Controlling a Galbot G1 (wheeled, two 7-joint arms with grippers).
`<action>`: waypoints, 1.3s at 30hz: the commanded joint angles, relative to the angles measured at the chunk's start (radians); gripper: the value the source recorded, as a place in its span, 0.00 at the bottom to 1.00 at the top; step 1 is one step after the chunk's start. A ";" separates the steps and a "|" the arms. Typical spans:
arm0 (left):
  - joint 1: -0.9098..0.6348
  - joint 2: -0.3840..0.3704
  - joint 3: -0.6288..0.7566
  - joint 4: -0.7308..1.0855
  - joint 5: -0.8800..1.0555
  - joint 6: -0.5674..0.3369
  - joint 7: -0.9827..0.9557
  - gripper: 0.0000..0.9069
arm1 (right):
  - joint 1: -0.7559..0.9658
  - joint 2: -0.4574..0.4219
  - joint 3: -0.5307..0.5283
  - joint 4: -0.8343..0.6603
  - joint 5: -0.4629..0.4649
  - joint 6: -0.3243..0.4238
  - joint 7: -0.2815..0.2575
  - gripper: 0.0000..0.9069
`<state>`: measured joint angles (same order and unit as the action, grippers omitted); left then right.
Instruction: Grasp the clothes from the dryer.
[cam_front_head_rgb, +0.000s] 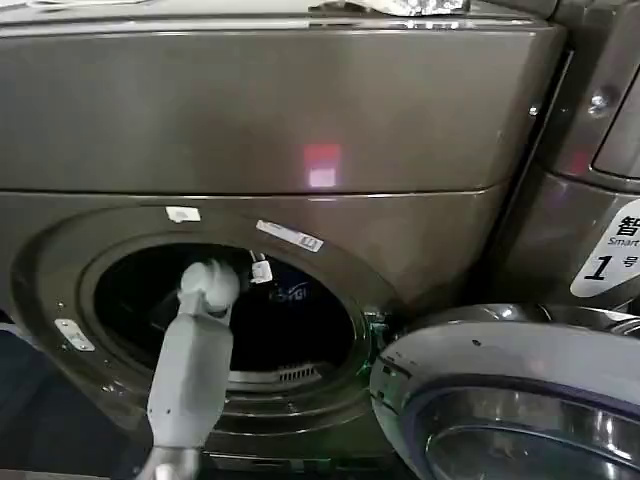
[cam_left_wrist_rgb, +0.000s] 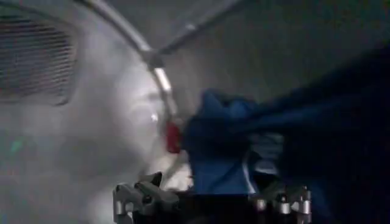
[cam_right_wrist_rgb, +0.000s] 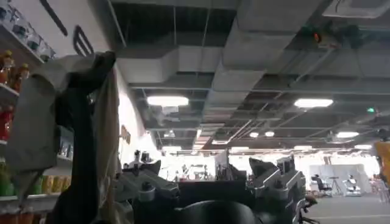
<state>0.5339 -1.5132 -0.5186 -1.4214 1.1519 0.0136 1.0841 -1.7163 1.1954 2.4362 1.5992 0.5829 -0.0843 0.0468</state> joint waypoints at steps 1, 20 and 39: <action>-0.089 -0.005 -0.004 0.092 0.236 -0.184 0.264 1.00 | 0.000 -0.004 0.002 0.000 -0.002 0.000 0.000 1.00; -0.221 0.014 0.053 0.373 0.150 -0.147 0.263 1.00 | 0.032 0.008 -0.037 0.014 -0.011 0.001 0.002 1.00; -0.215 0.003 0.051 0.490 0.070 -0.101 0.262 1.00 | 0.047 0.014 -0.066 0.034 -0.012 0.002 0.003 1.00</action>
<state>0.3179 -1.5114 -0.4676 -0.9719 1.2438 -0.0928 1.3427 -1.6728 1.2063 2.3760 1.6253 0.5714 -0.0816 0.0495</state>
